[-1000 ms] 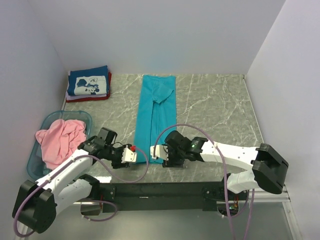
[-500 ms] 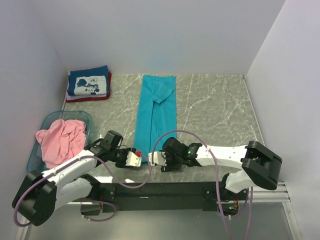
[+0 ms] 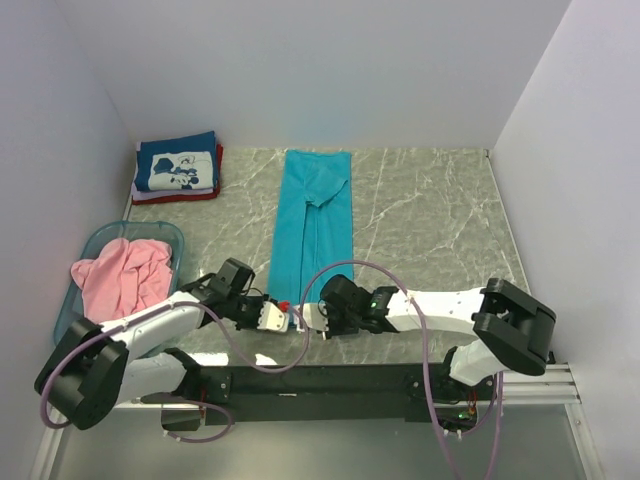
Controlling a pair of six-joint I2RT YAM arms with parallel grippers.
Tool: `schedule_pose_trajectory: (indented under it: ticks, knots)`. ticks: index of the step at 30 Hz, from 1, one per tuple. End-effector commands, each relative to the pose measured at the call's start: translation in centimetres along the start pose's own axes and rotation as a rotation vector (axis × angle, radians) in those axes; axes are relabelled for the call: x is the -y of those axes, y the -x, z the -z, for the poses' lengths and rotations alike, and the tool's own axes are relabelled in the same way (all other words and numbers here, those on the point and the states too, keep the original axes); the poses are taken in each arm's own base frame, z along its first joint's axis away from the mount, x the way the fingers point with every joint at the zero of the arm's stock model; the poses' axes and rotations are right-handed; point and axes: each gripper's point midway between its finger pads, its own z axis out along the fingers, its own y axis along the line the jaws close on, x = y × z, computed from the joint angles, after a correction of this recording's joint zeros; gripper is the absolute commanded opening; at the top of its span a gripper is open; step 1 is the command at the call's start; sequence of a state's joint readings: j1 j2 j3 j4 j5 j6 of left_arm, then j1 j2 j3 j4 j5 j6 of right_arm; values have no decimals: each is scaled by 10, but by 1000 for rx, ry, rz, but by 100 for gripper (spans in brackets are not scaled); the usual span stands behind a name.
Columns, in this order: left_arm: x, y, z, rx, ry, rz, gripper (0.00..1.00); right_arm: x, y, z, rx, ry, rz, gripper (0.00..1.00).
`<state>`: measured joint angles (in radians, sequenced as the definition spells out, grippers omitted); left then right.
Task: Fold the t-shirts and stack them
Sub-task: Fold the tshirt
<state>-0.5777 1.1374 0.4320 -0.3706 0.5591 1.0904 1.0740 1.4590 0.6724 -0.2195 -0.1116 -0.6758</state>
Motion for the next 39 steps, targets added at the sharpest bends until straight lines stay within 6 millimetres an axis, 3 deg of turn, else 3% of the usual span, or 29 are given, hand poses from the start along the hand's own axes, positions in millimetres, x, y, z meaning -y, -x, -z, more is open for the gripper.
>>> schedule_pose_trajectory:
  ticks: [1, 3, 8, 10, 14, 18, 21, 24, 27, 30, 33, 39]
  knots:
    - [2, -19, -4, -87, -21, 2, 31, -16, -35, -9, -134, 48, -10, 13]
    - [0, -19, -5, -90, -27, 14, 22, -14, -36, -10, -140, 42, -20, 1]
    - [-6, -5, -1, -68, -46, 59, 1, -5, -24, 0, -106, 8, -43, 0]
    - [-9, 7, 4, -37, -50, 48, 1, -1, -14, 8, -78, -4, -49, 0]
    - [4, 23, 14, 8, -95, 40, 0, -1, 4, 28, -15, 3, -75, 0]
    - [24, 41, 26, 52, -125, 36, 0, -13, 21, 45, 58, 30, -113, 0]
    - [26, 49, 30, 73, -127, 67, 0, -6, 26, 53, 88, -14, -104, 0]
    - [9, 54, 35, 75, -83, 83, 0, 13, 20, 60, 85, -58, -108, 0]
    - [-28, 57, 42, 87, -27, 83, 0, 34, 15, 64, 68, -83, -87, 0]
    - [-52, 56, 45, 87, -5, 84, 0, 56, 15, 67, 71, -100, -57, 0]
    - [-95, 47, 47, 82, 30, 91, 0, 92, 14, 72, 72, -147, -36, 0]
    - [-161, 32, 44, 96, 65, 125, 0, 153, -1, 67, 54, -185, -33, 0]
